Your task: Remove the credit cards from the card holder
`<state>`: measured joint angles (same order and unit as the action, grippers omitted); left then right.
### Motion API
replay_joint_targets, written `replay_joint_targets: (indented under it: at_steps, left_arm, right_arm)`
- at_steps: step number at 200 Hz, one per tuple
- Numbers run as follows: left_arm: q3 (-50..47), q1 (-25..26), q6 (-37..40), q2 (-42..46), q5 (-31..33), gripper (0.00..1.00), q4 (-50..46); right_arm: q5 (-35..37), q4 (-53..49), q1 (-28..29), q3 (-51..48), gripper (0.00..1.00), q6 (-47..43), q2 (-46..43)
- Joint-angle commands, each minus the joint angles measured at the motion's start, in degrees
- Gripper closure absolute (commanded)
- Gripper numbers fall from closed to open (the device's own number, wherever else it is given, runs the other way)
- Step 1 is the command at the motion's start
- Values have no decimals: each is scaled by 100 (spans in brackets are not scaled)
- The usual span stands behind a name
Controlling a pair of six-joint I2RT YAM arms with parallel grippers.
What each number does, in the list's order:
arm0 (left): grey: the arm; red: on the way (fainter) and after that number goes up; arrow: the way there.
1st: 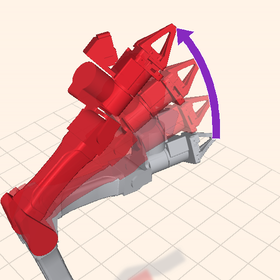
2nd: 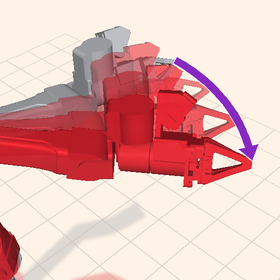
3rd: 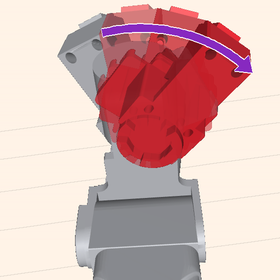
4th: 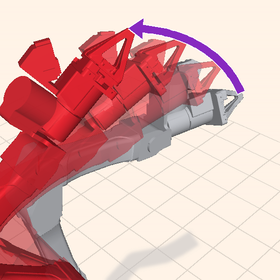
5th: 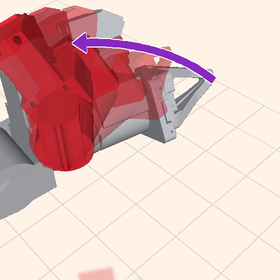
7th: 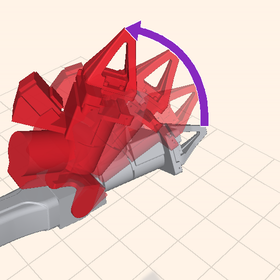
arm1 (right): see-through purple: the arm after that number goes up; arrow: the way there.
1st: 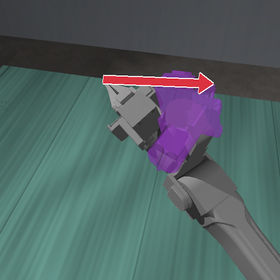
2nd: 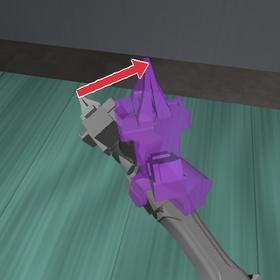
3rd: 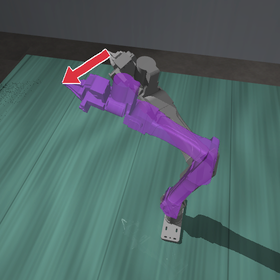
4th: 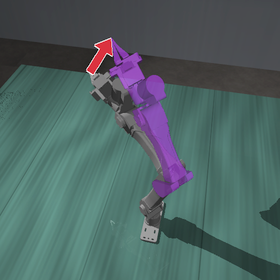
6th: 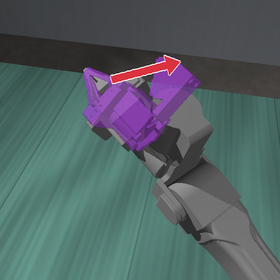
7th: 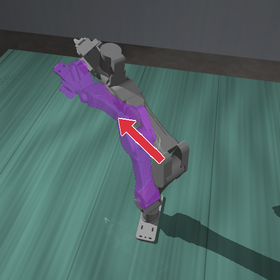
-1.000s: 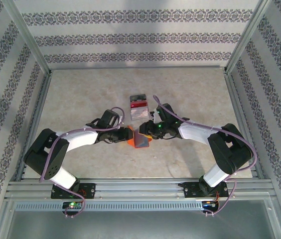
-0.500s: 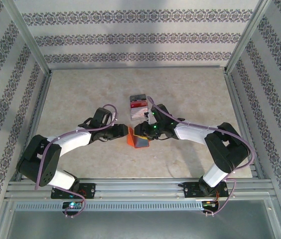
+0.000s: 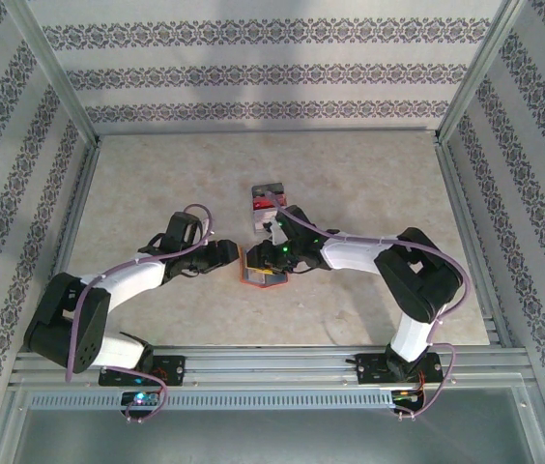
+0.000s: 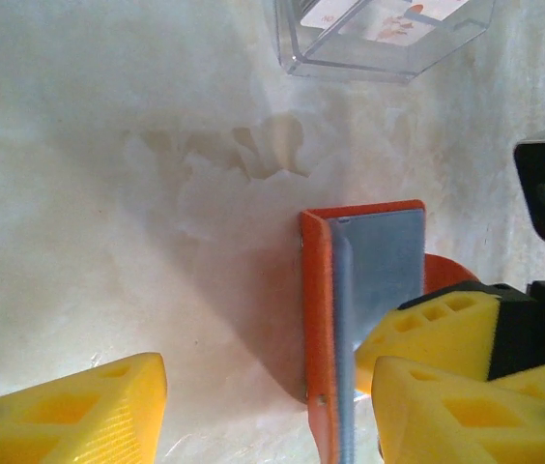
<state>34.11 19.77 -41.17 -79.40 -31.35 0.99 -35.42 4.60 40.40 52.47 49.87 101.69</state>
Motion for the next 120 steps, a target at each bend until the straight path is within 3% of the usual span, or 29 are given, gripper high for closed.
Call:
replay_joint_targets:
  at_steps: [1,80,120]
  left_arm:
    - [-97,-57,-126,-56,-178,41,347]
    - [-160,-30,-196,-712,-454,41,742]
    - [-146,8,-240,-1090,-715,51,985]
  right_arm:
    - [92,103,72,115,59,42,82]
    - [97,111,65,35,59,21,123]
    - [97,102,60,25,59,14,101]
